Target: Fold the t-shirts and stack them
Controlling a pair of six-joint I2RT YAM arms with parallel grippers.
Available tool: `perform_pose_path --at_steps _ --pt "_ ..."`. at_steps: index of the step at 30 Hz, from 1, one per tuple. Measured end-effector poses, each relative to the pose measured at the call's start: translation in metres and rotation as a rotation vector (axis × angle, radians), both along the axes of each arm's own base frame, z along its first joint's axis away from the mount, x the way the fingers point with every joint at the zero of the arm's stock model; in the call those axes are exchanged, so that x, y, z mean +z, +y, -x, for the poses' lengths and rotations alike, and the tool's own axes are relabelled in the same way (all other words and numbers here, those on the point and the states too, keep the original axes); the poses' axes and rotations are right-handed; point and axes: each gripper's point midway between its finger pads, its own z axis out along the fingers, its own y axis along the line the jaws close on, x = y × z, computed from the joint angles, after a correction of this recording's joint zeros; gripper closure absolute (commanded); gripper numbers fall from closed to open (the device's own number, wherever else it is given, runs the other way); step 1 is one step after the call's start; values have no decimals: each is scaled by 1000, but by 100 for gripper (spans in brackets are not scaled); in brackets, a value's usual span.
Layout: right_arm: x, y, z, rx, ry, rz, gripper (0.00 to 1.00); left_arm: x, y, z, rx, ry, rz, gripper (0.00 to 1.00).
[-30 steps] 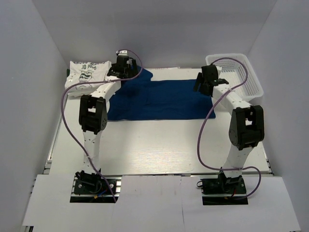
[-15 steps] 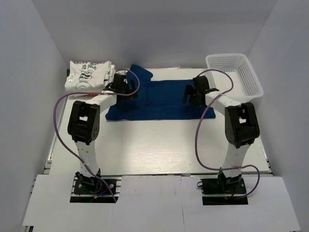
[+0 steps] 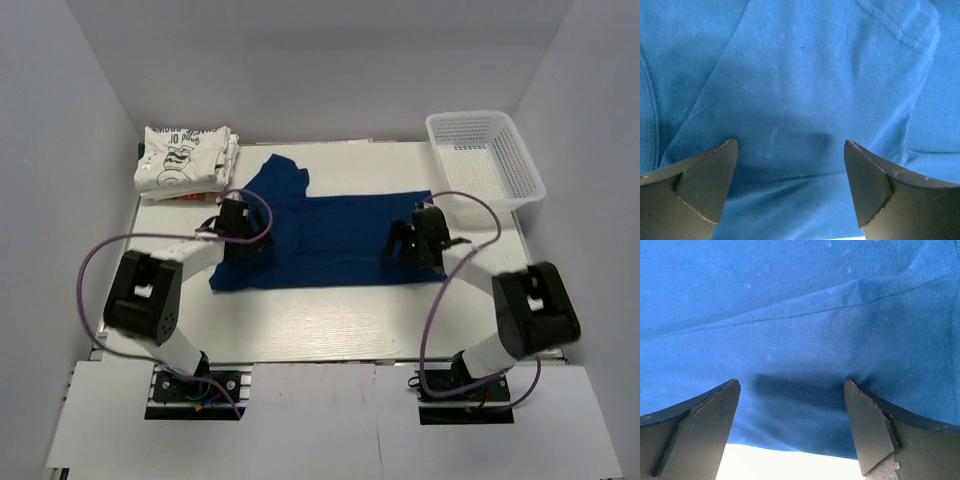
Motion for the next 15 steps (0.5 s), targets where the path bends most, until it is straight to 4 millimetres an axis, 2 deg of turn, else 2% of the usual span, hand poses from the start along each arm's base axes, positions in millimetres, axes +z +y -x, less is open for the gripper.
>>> perform_pose_path --at_steps 2,6,9,12,15 --pt "0 -2 27 1 8 -17 10 2 2 29 0 30 25 0" --pt "-1 -4 74 12 39 -35 10 2 9 105 -1 153 56 0" --pt "0 -8 106 19 81 -30 10 7 14 140 6 206 72 0" --pt "5 -12 125 20 106 -21 10 21 16 149 21 190 88 0" --pt "14 -13 127 23 96 -14 10 44 15 133 35 142 86 0"
